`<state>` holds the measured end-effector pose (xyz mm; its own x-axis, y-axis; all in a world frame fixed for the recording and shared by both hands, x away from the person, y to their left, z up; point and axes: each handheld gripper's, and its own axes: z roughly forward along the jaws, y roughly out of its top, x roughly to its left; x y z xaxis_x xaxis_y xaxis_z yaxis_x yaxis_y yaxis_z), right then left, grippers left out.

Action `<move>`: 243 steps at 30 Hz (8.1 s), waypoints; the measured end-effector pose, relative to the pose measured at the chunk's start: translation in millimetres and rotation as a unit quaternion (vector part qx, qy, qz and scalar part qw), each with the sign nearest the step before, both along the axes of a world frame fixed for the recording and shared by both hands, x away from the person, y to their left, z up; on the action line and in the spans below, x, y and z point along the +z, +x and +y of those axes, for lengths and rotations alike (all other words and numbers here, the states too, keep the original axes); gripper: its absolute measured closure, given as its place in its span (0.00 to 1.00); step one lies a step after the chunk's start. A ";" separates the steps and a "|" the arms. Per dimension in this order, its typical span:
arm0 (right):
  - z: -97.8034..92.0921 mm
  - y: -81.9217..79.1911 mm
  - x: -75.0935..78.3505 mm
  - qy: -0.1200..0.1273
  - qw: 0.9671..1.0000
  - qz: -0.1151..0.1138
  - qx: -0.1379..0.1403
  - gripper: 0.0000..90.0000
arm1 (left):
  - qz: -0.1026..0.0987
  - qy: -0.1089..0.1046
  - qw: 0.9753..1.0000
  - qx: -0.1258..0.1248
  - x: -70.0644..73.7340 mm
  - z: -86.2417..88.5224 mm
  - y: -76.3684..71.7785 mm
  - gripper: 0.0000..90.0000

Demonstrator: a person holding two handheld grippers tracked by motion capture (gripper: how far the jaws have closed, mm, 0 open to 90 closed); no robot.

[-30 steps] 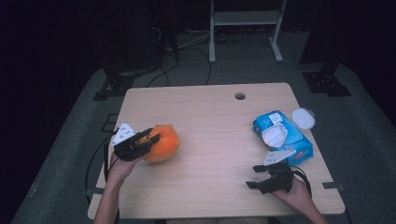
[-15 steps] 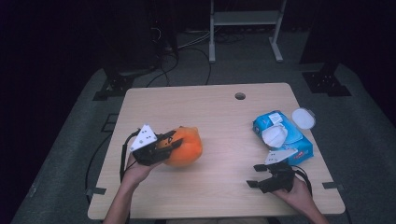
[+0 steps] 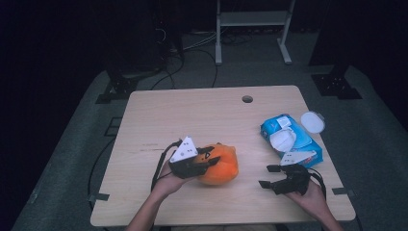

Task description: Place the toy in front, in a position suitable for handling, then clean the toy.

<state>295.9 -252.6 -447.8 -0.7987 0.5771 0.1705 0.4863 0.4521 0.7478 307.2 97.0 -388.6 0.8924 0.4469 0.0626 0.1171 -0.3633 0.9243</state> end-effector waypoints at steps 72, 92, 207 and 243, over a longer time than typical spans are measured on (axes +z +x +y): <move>-58.5 57.7 47.7 -0.004 0.986 -0.114 -0.123 0.31 | 0.066 0.027 0.996 -0.052 -37.6 -14.2 -0.1 0.22; -55.2 73.1 13.2 -0.067 0.978 -0.119 -0.158 0.52 | 0.068 0.030 0.996 -0.054 -39.0 -17.0 0.6 0.21; 77.5 20.5 46.0 0.060 0.994 -0.066 0.067 0.80 | 0.058 0.037 0.995 -0.065 -41.2 -13.4 1.9 0.18; 77.9 -0.4 52.1 0.063 0.988 -0.058 0.130 0.94 | 0.078 0.057 0.993 -0.073 -38.9 1.2 7.7 0.17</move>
